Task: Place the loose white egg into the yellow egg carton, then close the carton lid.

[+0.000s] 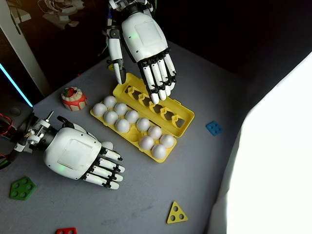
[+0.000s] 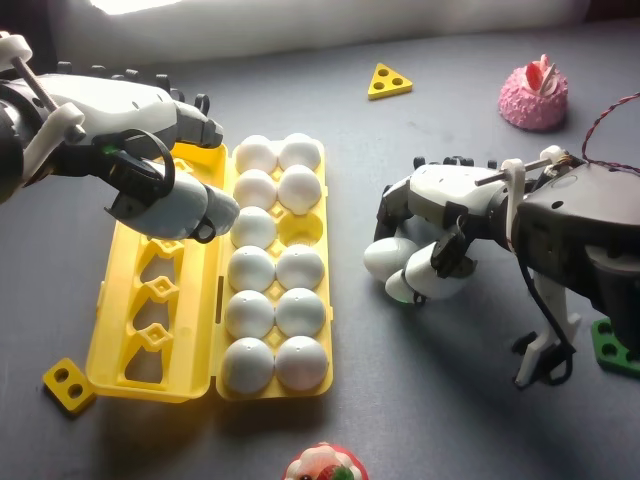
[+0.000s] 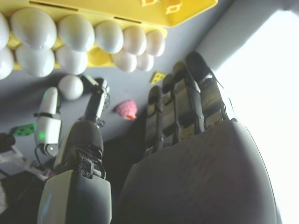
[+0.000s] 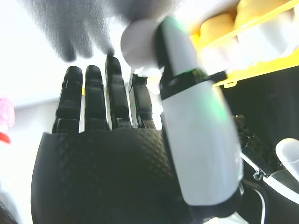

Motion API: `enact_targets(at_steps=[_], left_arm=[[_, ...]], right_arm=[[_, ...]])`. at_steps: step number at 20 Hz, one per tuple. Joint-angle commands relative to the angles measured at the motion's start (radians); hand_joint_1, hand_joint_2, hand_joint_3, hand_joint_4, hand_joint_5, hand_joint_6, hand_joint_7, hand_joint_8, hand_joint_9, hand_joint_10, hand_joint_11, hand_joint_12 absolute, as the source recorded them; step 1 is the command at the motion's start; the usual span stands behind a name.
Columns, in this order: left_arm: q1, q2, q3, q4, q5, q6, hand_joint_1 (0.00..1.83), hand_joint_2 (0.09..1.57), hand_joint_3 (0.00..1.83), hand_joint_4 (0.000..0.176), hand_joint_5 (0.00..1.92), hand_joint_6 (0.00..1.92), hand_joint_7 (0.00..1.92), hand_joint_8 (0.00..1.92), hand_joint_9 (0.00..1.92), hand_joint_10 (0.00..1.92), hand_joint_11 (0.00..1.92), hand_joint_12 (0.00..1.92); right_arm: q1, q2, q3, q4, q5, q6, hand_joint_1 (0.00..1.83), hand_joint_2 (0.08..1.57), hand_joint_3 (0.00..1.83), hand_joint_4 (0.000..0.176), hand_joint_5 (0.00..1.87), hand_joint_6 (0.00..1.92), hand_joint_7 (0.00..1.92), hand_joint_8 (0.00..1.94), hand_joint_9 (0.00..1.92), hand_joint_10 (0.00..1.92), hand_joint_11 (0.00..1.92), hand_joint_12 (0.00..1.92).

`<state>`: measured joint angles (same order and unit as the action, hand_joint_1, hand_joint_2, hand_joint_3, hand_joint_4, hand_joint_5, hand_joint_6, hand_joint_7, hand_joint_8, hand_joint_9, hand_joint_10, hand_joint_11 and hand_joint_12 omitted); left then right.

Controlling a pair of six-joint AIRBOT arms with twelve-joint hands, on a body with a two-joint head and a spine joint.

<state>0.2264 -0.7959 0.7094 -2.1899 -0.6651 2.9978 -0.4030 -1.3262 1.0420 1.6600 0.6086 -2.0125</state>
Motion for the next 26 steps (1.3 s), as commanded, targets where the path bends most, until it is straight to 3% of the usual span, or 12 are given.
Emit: enact_targets(at_steps=[1, 4, 11, 16, 20, 23, 26], left_arm=[[-0.017, -0.001, 0.004, 0.052, 0.037, 0.0, 0.36, 1.31, 0.0, 0.007, 0.24, 0.01, 0.25, 0.0, 0.25, 0.01, 0.0, 0.79], [-0.022, -0.001, 0.004, 0.057, 0.035, 0.0, 0.3, 1.32, 0.0, 0.014, 0.22, 0.0, 0.23, 0.0, 0.23, 0.0, 0.0, 0.76], [-0.03, -0.001, 0.005, 0.056, 0.031, 0.0, 0.3, 1.33, 0.0, 0.013, 0.21, 0.0, 0.23, 0.0, 0.23, 0.0, 0.0, 0.76], [-0.042, -0.001, 0.009, 0.056, 0.028, 0.0, 0.33, 1.32, 0.0, 0.011, 0.22, 0.0, 0.24, 0.0, 0.24, 0.0, 0.0, 0.77], [-0.048, 0.0, 0.023, 0.048, 0.015, 0.0, 0.32, 1.32, 0.0, 0.011, 0.21, 0.0, 0.24, 0.0, 0.23, 0.0, 0.0, 0.78], [-0.049, 0.0, 0.04, 0.03, 0.0, 0.0, 0.36, 1.32, 0.0, 0.013, 0.22, 0.0, 0.25, 0.0, 0.26, 0.01, 0.0, 0.8], [-0.049, 0.001, 0.055, 0.026, 0.0, 0.0, 0.33, 1.32, 0.0, 0.02, 0.22, 0.0, 0.27, 0.0, 0.28, 0.01, 0.0, 0.83]], right_arm=[[0.003, 0.004, 0.0, -0.022, 0.003, 0.006, 1.16, 1.11, 0.0, 0.0, 1.0, 0.97, 0.59, 0.05, 0.16, 0.06, 0.0, 0.0], [0.003, 0.013, -0.001, -0.138, 0.003, 0.116, 1.16, 1.11, 0.0, 0.0, 0.98, 1.0, 0.59, 0.03, 0.17, 0.06, 0.01, 0.0], [0.003, 0.003, 0.006, -0.57, 0.078, 0.473, 1.16, 1.12, 0.0, 0.0, 0.97, 1.01, 0.57, 0.01, 0.17, 0.05, 0.0, 0.0], [-0.012, -0.02, 0.01, -0.684, 0.137, 0.625, 1.16, 1.12, 0.0, 0.0, 0.97, 1.01, 0.58, 0.01, 0.16, 0.04, 0.0, 0.0], [-0.012, -0.045, 0.031, -0.689, 0.144, 0.69, 1.16, 1.11, 0.0, 0.0, 1.0, 0.98, 0.6, 0.01, 0.17, 0.04, 0.0, 0.0], [-0.02, -0.06, 0.055, -0.787, 0.145, 0.823, 1.16, 1.11, 0.0, 0.0, 0.99, 0.98, 0.6, 0.01, 0.17, 0.04, 0.01, 0.0], [-0.028, -0.077, 0.068, -0.808, 0.15, 0.832, 1.16, 1.11, 0.0, 0.0, 1.0, 0.98, 0.61, 0.01, 0.2, 0.05, 0.03, 0.02]])
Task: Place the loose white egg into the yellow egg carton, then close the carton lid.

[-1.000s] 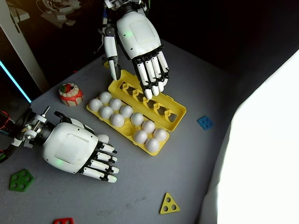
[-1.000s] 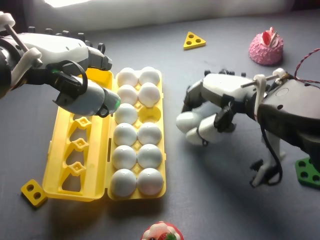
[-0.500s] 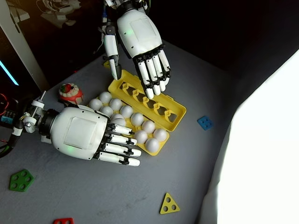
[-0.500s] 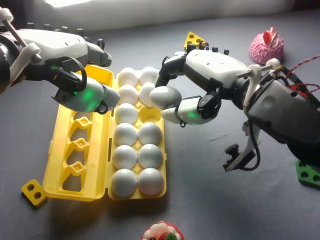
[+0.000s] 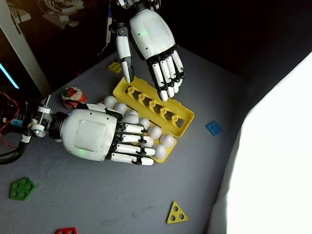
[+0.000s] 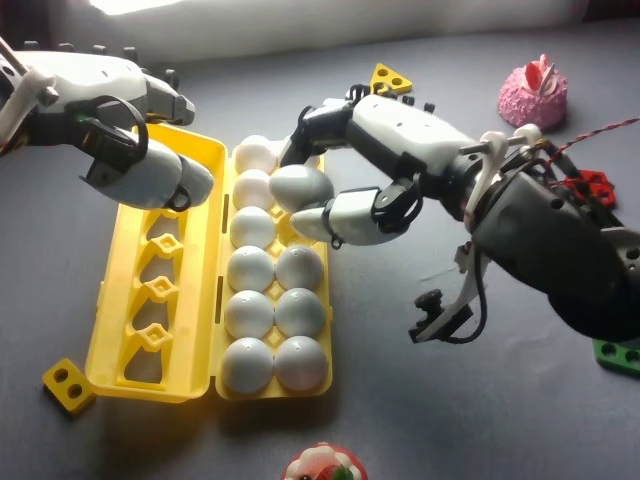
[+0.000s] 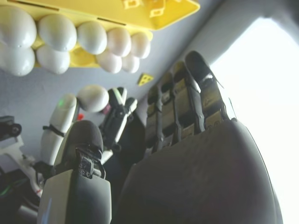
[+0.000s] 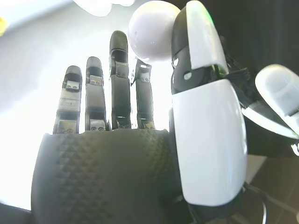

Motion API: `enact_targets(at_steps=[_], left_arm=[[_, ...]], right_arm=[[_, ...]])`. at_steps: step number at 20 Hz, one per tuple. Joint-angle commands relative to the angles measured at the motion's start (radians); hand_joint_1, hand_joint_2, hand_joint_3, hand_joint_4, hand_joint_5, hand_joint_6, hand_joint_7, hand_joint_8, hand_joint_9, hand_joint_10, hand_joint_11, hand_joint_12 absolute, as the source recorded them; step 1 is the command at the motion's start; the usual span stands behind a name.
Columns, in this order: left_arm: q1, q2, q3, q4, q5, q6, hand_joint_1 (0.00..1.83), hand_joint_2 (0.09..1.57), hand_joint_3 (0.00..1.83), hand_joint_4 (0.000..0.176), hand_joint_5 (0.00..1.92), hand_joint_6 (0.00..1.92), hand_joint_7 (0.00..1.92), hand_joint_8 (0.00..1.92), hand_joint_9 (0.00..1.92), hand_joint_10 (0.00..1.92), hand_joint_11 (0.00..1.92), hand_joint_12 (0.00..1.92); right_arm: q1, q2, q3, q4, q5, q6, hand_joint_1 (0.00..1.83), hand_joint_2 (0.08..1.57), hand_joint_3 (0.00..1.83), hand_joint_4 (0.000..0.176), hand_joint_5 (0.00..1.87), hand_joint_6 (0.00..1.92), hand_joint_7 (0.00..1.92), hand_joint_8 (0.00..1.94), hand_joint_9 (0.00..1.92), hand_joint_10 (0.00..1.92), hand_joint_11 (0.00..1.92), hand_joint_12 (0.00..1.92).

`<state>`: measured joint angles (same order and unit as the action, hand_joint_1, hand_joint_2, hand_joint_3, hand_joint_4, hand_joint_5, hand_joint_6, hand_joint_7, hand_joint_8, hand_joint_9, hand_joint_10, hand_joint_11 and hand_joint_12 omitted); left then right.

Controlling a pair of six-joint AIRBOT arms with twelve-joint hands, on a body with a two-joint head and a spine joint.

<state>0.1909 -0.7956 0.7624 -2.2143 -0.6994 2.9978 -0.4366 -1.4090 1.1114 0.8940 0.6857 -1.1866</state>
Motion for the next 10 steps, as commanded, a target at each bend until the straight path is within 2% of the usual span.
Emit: enact_targets(at_steps=[1, 2, 3, 5, 7, 10], left_arm=[[-0.014, 0.0, 0.006, 0.051, 0.037, 0.0, 0.33, 1.32, 0.0, 0.02, 0.22, 0.0, 0.27, 0.0, 0.28, 0.01, 0.0, 0.83], [-0.013, 0.0, 0.008, 0.052, 0.039, 0.0, 0.32, 1.33, 0.0, 0.023, 0.19, 0.0, 0.24, 0.0, 0.23, 0.0, 0.0, 0.72], [-0.014, 0.0, 0.006, 0.057, 0.04, 0.0, 0.32, 1.33, 0.0, 0.021, 0.19, 0.0, 0.23, 0.0, 0.23, 0.0, 0.0, 0.71], [-0.014, 0.001, -0.001, 0.062, 0.04, 0.0, 0.33, 1.32, 0.0, 0.024, 0.21, 0.01, 0.25, 0.0, 0.25, 0.01, 0.0, 0.8], [-0.016, 0.001, -0.011, 0.063, 0.04, 0.0, 0.31, 1.32, 0.0, 0.027, 0.2, 0.0, 0.23, 0.0, 0.24, 0.0, 0.0, 0.76], [-0.046, 0.019, -0.016, 0.084, 0.026, 0.0, 0.3, 1.32, 0.0, 0.021, 0.21, 0.01, 0.24, 0.0, 0.25, 0.0, 0.0, 0.76]], right_arm=[[-0.005, -0.005, 0.007, -0.083, 0.103, 0.017, 1.16, 1.11, 0.0, 0.0, 1.0, 0.98, 0.61, 0.01, 0.2, 0.05, 0.03, 0.02], [-0.014, -0.012, 0.017, -0.122, 0.125, 0.04, 1.16, 1.11, 0.0, 0.0, 1.0, 0.98, 0.61, 0.01, 0.19, 0.05, 0.01, 0.02], [-0.022, -0.02, 0.03, -0.138, 0.126, 0.062, 1.16, 1.11, 0.0, 0.0, 0.99, 0.98, 0.6, 0.01, 0.19, 0.04, 0.0, 0.0], [-0.029, -0.035, 0.062, -0.138, 0.121, 0.088, 1.16, 1.11, 0.0, 0.0, 0.98, 1.0, 0.61, 0.01, 0.19, 0.04, 0.0, 0.0], [-0.034, -0.051, 0.086, -0.138, 0.121, 0.089, 1.16, 1.12, 0.0, 0.0, 0.97, 1.02, 0.6, 0.0, 0.19, 0.04, 0.01, 0.01], [-0.045, -0.059, 0.1, -0.138, 0.122, 0.091, 1.16, 1.12, 0.0, 0.0, 0.97, 1.02, 0.6, 0.0, 0.18, 0.03, 0.01, 0.01]])
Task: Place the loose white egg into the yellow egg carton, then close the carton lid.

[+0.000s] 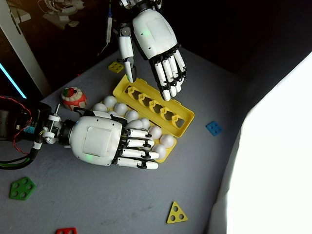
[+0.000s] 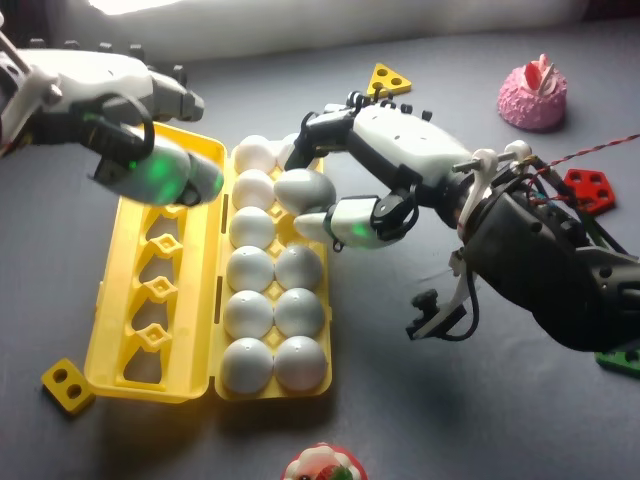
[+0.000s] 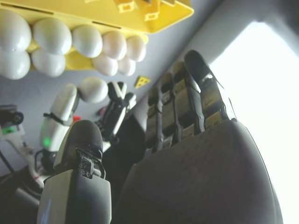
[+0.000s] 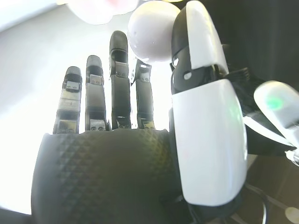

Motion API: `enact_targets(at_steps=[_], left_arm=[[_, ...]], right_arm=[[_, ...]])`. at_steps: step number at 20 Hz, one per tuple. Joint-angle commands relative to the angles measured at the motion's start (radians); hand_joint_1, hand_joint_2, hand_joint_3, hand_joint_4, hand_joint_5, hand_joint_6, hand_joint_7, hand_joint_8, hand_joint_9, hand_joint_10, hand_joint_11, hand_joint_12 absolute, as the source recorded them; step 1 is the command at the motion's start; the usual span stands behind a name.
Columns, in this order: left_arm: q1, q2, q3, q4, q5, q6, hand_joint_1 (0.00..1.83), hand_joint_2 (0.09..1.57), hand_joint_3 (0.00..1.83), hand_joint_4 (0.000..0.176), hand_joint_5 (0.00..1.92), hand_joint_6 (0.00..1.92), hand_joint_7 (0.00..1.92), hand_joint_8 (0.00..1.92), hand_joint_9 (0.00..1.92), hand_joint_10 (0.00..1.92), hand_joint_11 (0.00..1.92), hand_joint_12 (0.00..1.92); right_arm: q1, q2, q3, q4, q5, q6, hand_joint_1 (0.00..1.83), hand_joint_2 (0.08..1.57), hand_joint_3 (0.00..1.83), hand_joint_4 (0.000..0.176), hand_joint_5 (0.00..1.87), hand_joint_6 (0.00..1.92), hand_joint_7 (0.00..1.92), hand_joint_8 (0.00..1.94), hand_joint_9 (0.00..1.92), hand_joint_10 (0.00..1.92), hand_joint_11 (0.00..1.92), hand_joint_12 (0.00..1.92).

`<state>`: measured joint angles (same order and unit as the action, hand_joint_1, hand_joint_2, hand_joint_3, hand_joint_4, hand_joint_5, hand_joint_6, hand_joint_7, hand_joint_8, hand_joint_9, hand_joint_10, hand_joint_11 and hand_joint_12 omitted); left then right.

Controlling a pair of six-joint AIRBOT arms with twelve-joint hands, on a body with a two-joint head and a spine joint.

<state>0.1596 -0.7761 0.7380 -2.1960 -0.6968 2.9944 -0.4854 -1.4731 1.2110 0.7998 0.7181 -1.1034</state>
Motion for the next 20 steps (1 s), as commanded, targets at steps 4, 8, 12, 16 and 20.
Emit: enact_targets(at_steps=[4, 8, 12, 16, 20], left_arm=[[-0.006, 0.053, -0.003, 0.065, 0.0, 0.003, 0.32, 1.32, 0.0, 0.015, 0.23, 0.01, 0.25, 0.0, 0.24, 0.0, 0.0, 0.77], [-0.022, 0.032, 0.011, 0.079, 0.027, 0.003, 0.3, 1.33, 0.0, 0.019, 0.22, 0.0, 0.24, 0.0, 0.24, 0.0, 0.0, 0.79], [-0.021, 0.017, 0.014, 0.073, 0.034, 0.003, 0.3, 1.33, 0.0, 0.015, 0.23, 0.01, 0.24, 0.0, 0.24, 0.0, 0.0, 0.77], [-0.019, 0.009, 0.007, 0.067, 0.034, 0.003, 0.29, 1.33, 0.0, 0.011, 0.24, 0.01, 0.24, 0.0, 0.23, 0.0, 0.0, 0.74], [-0.017, 0.008, 0.008, 0.062, 0.038, 0.003, 0.29, 1.33, 0.0, 0.013, 0.22, 0.0, 0.24, 0.0, 0.24, 0.0, 0.0, 0.77]], right_arm=[[0.0, -0.017, 0.015, -0.044, 0.09, 0.01, 1.15, 1.13, 0.0, 0.0, 0.95, 1.06, 0.59, 0.0, 0.2, 0.03, 0.0, 0.11], [0.004, -0.036, 0.03, -0.044, 0.099, 0.018, 1.14, 1.15, 0.01, 0.0, 0.9, 1.13, 0.56, 0.0, 0.18, 0.02, 0.0, 0.02], [0.008, -0.044, 0.033, -0.044, 0.105, 0.021, 1.12, 1.18, 0.01, 0.0, 0.84, 1.2, 0.54, 0.0, 0.19, 0.02, 0.0, 0.0], [0.009, -0.047, 0.039, -0.044, 0.106, 0.022, 1.07, 1.09, 0.0, 0.0, 0.59, 1.01, 0.43, 0.0, 0.2, 0.01, 0.0, 0.14], [0.004, -0.05, 0.04, -0.044, 0.106, 0.022, 0.95, 1.02, 0.0, 0.0, 0.48, 0.6, 0.32, 0.0, 0.19, 0.01, 0.0, 0.32]])
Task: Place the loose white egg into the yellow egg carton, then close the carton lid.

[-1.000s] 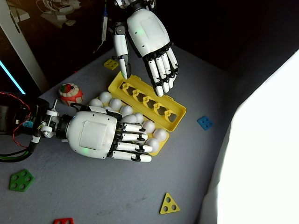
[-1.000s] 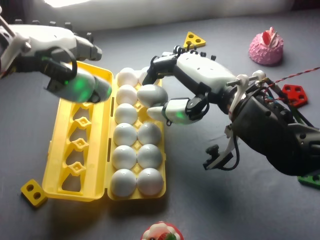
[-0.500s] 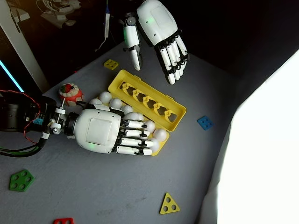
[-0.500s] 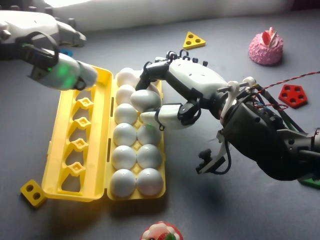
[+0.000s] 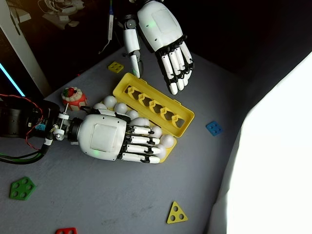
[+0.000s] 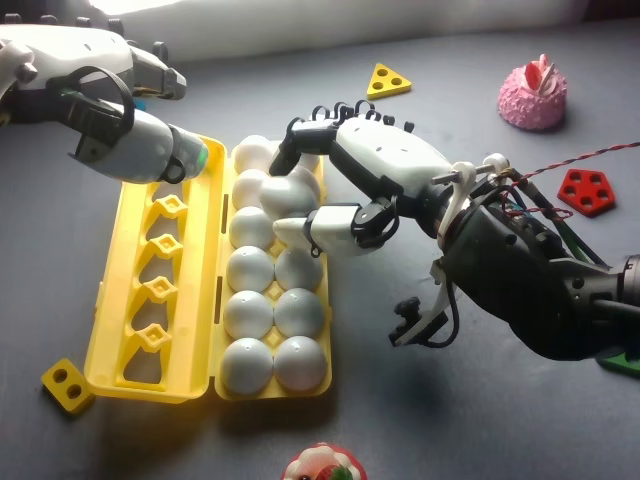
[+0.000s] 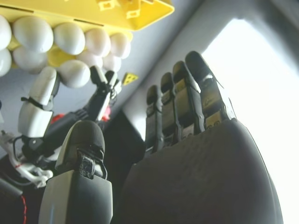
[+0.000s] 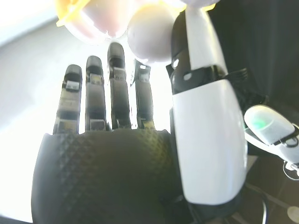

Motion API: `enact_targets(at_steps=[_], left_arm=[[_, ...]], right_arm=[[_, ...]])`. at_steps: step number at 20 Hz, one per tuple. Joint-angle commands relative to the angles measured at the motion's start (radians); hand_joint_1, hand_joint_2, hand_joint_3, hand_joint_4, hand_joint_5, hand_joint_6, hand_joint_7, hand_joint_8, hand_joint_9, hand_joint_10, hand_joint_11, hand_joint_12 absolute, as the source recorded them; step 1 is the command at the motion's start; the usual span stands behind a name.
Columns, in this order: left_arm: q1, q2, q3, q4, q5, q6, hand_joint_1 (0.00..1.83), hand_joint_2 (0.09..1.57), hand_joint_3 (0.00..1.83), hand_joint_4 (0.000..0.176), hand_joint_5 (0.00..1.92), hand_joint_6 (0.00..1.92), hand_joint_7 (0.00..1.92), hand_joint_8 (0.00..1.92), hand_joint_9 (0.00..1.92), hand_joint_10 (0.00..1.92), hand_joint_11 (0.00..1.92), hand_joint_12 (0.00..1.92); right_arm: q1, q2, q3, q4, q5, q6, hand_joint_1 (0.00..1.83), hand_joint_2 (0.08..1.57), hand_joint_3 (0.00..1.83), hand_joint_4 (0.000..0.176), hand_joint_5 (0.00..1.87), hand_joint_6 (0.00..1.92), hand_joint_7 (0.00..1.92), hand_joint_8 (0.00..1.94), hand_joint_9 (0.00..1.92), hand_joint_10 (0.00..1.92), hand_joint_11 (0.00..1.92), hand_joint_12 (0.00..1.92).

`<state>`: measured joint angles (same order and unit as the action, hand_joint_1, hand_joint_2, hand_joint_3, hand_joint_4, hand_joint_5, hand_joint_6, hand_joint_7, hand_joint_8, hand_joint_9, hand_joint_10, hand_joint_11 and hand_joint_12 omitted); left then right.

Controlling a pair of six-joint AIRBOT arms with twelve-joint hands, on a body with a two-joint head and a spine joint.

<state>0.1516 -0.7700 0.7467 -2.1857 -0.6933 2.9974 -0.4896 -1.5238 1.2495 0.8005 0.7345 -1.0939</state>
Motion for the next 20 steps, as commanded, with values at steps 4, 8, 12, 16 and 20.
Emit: enact_targets(at_steps=[4, 8, 12, 16, 20], left_arm=[[-0.018, -0.014, 0.018, 0.037, 0.035, 0.0, 0.29, 1.33, 0.0, 0.013, 0.23, 0.0, 0.23, 0.0, 0.22, 0.0, 0.0, 0.74], [-0.023, -0.025, 0.024, 0.037, 0.04, 0.0, 0.28, 1.33, 0.0, 0.014, 0.23, 0.0, 0.23, 0.0, 0.23, 0.0, 0.0, 0.75], [-0.019, -0.045, 0.048, -0.018, 0.024, 0.0, 0.29, 1.33, 0.0, 0.011, 0.23, 0.01, 0.25, 0.0, 0.25, 0.01, 0.0, 0.8], [-0.018, -0.066, 0.109, -0.098, -0.029, -0.002, 0.31, 1.33, 0.0, 0.007, 0.24, 0.0, 0.25, 0.0, 0.25, 0.0, 0.0, 0.79], [0.007, -0.079, 0.179, -0.119, -0.047, -0.148, 0.44, 1.3, 0.0, 0.006, 0.27, 0.01, 0.32, 0.01, 0.33, 0.02, 0.0, 0.9]], right_arm=[[0.008, -0.001, 0.001, -0.045, 0.09, 0.012, 0.66, 1.01, 0.0, 0.0, 0.26, 0.2, 0.24, 0.0, 0.17, 0.0, 0.0, 0.48], [0.009, 0.004, 0.0, -0.09, 0.105, 0.026, 0.45, 0.95, 0.0, 0.0, 0.08, 0.01, 0.09, 0.0, 0.11, 0.0, 0.0, 0.33], [0.008, 0.077, -0.045, -0.141, 0.105, 0.036, 0.41, 0.95, 0.0, 0.001, 0.0, 0.0, 0.0, 0.0, 0.02, 0.0, 0.0, 0.01], [0.004, 0.218, -0.142, -0.158, 0.1, 0.01, 0.37, 0.97, 0.01, 0.0, 0.0, 0.0, 0.0, 0.0, 0.01, 0.0, 0.0, 0.0], [-0.032, 0.363, -0.229, -0.185, 0.091, -0.034, 0.35, 1.0, 0.02, 0.0, 0.02, 0.01, 0.01, 0.0, 0.04, 0.01, 0.0, 0.0]])
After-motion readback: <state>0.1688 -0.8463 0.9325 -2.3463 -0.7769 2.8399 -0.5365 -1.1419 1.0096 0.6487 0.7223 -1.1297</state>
